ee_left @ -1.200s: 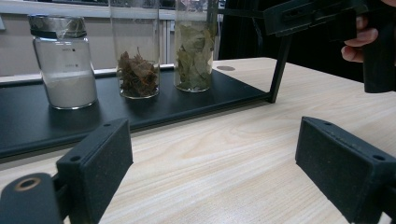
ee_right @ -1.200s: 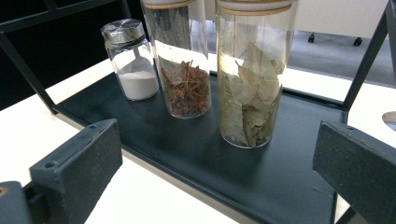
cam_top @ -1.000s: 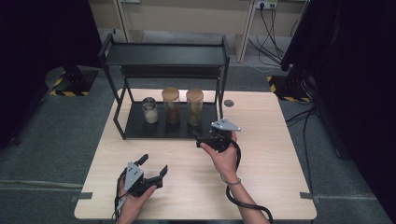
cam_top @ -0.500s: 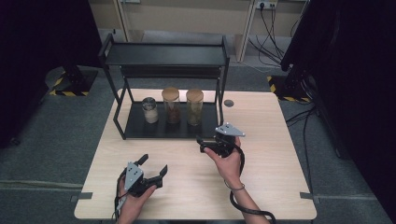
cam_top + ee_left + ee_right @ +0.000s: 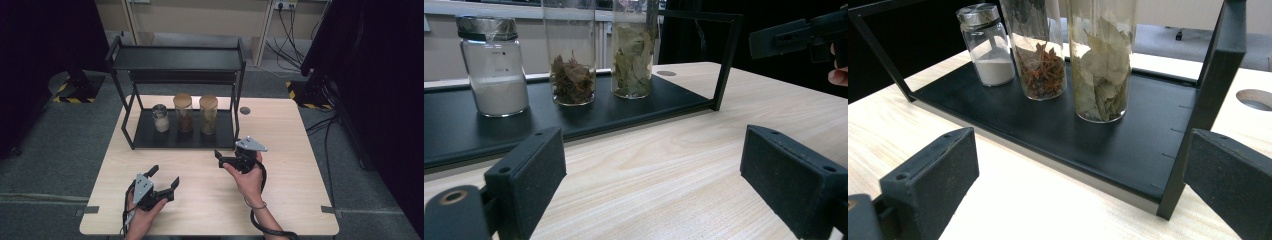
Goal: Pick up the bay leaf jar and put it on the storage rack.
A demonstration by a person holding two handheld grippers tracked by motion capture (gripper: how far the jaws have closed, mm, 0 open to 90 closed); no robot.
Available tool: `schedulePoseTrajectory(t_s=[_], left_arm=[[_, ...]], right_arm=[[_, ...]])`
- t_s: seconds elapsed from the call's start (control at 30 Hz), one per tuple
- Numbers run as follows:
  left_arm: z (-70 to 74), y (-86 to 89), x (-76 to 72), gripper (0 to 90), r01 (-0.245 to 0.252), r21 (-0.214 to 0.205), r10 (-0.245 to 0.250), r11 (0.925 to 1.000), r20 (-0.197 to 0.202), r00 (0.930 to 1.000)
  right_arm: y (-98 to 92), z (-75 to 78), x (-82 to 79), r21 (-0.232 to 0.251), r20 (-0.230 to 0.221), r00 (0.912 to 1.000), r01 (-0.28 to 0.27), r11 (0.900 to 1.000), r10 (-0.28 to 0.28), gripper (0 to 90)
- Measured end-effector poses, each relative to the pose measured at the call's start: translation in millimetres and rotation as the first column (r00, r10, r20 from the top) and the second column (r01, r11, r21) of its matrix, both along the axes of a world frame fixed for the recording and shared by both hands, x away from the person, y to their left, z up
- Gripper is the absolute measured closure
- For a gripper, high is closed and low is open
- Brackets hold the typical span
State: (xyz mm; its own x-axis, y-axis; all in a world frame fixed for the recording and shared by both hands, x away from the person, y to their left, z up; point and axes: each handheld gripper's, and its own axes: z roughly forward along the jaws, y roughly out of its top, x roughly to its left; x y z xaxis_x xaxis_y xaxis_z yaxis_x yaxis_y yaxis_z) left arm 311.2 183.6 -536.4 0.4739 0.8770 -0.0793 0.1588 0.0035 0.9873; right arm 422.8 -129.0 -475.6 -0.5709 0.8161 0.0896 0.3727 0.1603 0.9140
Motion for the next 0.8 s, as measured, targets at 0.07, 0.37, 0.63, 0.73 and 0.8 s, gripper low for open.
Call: schedulePoseTrajectory(t_s=[0.07, 0.37, 0.63, 0.73, 0.8], left_arm=[[0.0, 0.0, 0.0, 10.6, 0.000, 0.000, 0.000, 1.0000, 0.000, 1.0000], [0.0, -0.1, 0.0, 10.6, 0.000, 0.001, 0.000, 1.0000, 0.000, 1.0000], [0.0, 0.0, 0.0, 10.6, -0.001, 0.000, 0.001, 1.0000, -0.001, 1.0000], [0.0, 0.0, 0.0, 10.6, -0.002, 0.000, 0.002, 1.0000, -0.001, 1.0000], [0.0, -0.1, 0.0, 10.6, -0.002, 0.000, 0.002, 1.0000, 0.000, 1.0000]], right_arm=[[-1.0, -0.9, -1.3, 0.000, 0.001, 1.0000, 0.000, 1.0000, 0.000, 1.6], [-7.5, -6.0, -9.5, -0.004, -0.004, 1.0000, 0.000, 1.0000, 0.000, 1.6], [-14.7, -9.3, -16.8, -0.007, -0.004, 1.0000, -0.002, 1.0000, 0.002, 1.6], [-16.8, -11.1, -19.4, -0.009, -0.007, 1.0000, -0.001, 1.0000, 0.001, 1.6], [-18.6, -12.3, -20.8, -0.009, -0.008, 1.0000, 0.000, 1.0000, -0.001, 1.6]])
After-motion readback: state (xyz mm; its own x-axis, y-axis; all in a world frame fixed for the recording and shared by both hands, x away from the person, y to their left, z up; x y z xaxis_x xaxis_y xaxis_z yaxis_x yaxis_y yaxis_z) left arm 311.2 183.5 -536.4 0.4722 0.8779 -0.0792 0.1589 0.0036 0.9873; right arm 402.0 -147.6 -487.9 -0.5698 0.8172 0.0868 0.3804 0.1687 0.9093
